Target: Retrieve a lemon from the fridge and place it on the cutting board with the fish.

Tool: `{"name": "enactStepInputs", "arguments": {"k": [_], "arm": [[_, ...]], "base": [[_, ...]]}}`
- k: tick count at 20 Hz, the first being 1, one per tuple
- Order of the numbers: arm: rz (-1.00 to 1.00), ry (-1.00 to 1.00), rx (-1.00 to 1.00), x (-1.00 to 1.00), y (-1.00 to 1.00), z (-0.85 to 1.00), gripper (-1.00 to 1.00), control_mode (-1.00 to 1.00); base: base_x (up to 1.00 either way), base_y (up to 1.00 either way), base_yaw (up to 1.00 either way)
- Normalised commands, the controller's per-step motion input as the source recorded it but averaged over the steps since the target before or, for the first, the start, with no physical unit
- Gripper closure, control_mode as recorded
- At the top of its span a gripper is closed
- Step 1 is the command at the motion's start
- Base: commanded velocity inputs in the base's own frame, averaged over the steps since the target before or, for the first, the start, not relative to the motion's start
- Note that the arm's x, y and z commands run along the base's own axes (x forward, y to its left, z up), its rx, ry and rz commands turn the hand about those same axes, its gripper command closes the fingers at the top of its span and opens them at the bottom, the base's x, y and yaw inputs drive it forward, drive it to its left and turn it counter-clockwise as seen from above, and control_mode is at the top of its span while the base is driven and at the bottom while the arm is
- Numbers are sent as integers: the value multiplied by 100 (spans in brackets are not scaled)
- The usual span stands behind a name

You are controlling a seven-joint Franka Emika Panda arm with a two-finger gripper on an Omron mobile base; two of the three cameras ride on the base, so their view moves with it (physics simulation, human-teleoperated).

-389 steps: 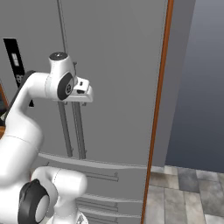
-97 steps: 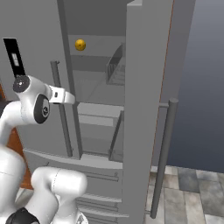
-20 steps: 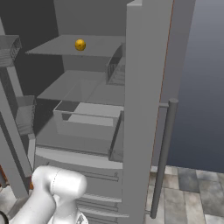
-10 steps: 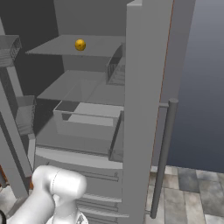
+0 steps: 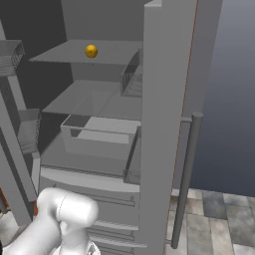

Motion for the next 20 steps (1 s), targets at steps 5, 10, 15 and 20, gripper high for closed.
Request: {"name": "enactStepInputs", "arguments": {"k": [5,10,15,20], "arm": [[4,-2,0,-100,-48,8,-100,-100],[14,1,1,-89,-97,49,-100,-100],[30,13,24,-8,-100,12,-100,-100],[26,-3,35,-21,-95,0,-100,-100]], "base": [[0,0,0],[0,0,0],[0,0,0],[0,0,0]]}}
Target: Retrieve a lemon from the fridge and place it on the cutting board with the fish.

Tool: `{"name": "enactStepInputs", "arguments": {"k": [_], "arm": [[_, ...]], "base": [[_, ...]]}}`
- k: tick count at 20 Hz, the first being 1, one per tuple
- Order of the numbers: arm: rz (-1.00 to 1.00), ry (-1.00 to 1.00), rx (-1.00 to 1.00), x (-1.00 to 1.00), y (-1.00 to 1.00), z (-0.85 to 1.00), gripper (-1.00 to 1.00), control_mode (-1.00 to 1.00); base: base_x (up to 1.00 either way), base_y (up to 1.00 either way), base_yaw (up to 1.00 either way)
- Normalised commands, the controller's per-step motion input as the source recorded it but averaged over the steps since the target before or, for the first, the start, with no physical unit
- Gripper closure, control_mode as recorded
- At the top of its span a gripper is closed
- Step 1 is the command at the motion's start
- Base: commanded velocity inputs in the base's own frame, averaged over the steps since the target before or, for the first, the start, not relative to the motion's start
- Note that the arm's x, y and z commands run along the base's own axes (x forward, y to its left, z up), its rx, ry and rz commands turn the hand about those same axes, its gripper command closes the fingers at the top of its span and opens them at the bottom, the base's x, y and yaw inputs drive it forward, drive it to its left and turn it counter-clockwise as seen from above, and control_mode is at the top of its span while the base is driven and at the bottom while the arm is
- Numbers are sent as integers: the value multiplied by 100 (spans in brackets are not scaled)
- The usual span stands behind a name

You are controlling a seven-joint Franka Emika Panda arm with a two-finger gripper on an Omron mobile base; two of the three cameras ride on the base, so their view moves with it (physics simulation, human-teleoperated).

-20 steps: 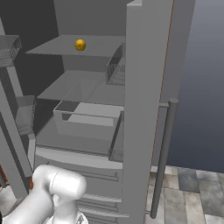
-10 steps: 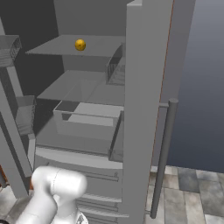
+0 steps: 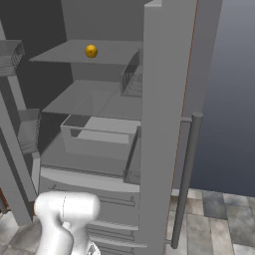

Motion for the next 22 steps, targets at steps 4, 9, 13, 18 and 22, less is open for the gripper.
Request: {"name": "enactStepInputs", "arguments": {"k": [4,9,13,18,22], "arm": [[18,-2,37,-4,-98,14,-100,-100],[8,0,31,64,-37,20,-100,-100],[16,2,28,93,-8,8,-100,-100],[22,0,33,67,-23,0,-100,-100],[14,-4,32,18,-25,0,-100,-100]], "base": [[0,0,0],[0,0,0],[0,0,0],[0,0,0],[0,0,0]]}}
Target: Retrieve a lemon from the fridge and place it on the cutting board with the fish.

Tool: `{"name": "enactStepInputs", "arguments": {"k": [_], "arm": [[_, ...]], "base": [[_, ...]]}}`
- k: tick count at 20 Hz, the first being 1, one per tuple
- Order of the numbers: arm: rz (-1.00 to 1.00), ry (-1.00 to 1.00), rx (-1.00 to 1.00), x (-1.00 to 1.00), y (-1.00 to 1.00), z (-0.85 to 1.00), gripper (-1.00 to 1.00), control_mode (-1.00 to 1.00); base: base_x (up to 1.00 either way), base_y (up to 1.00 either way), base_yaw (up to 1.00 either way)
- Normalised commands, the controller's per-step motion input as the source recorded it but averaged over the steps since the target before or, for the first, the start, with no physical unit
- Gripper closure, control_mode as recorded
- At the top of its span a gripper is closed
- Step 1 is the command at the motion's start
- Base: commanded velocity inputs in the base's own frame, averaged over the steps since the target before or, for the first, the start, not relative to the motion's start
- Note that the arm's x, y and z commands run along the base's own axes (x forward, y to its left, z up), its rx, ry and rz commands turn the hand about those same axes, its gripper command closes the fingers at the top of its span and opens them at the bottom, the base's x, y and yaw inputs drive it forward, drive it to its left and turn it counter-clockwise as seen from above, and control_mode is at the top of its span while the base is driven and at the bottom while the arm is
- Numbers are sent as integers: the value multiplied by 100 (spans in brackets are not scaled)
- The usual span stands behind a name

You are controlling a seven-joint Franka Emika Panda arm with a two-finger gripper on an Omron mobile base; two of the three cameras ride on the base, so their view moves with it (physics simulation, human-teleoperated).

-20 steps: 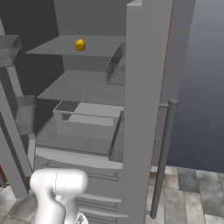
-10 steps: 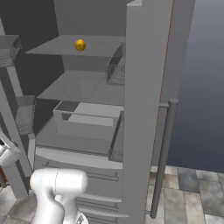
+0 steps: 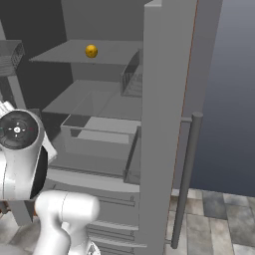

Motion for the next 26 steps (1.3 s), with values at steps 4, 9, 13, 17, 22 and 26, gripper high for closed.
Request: {"name": "enactStepInputs", "arguments": {"k": [4,9,13,17,22,26], "arm": [[7,2,3,35,21,-10,-100,-100],[2,7,1,17,8,-14,-100,-100],[3,1,0,25,0,-32,-100,-100],[2,0,2,42,4,-42,-100,-100],[3,0,1,50,22,-45,-100,-100],[0,0,1,51,19,-51,-100,-100]], "base": [[0,0,0],[0,0,0],[0,0,0],[0,0,0],[0,0,0],[0,0,0]]}}
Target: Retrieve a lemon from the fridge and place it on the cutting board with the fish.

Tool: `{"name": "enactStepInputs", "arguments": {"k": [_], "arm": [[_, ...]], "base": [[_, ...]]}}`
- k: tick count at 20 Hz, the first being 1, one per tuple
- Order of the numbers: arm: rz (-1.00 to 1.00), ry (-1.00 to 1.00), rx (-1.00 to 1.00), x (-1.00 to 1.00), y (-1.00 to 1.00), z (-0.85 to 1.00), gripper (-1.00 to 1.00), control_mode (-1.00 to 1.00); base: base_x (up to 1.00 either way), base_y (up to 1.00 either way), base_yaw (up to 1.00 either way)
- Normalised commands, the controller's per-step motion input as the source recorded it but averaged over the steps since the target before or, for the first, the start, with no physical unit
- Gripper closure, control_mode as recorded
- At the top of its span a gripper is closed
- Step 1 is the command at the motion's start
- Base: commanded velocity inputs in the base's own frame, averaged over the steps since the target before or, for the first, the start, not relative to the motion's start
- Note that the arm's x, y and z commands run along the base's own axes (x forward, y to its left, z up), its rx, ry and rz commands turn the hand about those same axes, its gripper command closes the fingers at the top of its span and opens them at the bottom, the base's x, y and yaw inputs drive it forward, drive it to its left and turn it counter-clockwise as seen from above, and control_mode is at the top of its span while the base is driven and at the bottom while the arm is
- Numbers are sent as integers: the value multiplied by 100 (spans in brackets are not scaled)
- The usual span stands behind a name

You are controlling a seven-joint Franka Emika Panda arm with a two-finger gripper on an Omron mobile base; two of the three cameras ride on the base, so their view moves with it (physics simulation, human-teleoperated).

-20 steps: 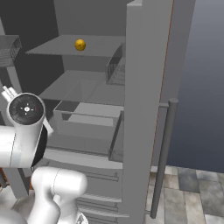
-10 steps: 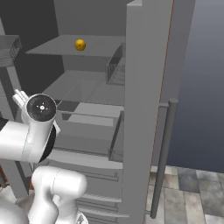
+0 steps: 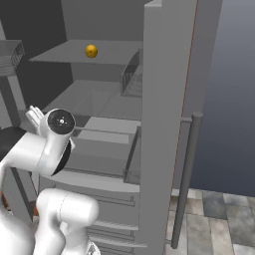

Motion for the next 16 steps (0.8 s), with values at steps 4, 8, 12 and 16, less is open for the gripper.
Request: {"name": "enactStepInputs", "arguments": {"k": [4,8,12,16], "arm": [[2,0,0,53,16,-48,-100,-100],[4,0,0,42,19,-42,-100,-100],[9,0,4,15,34,-32,-100,-100],[12,0,7,4,53,-33,-100,-100]], "base": [[0,0,0],[0,0,0],[0,0,0],[0,0,0]]}}
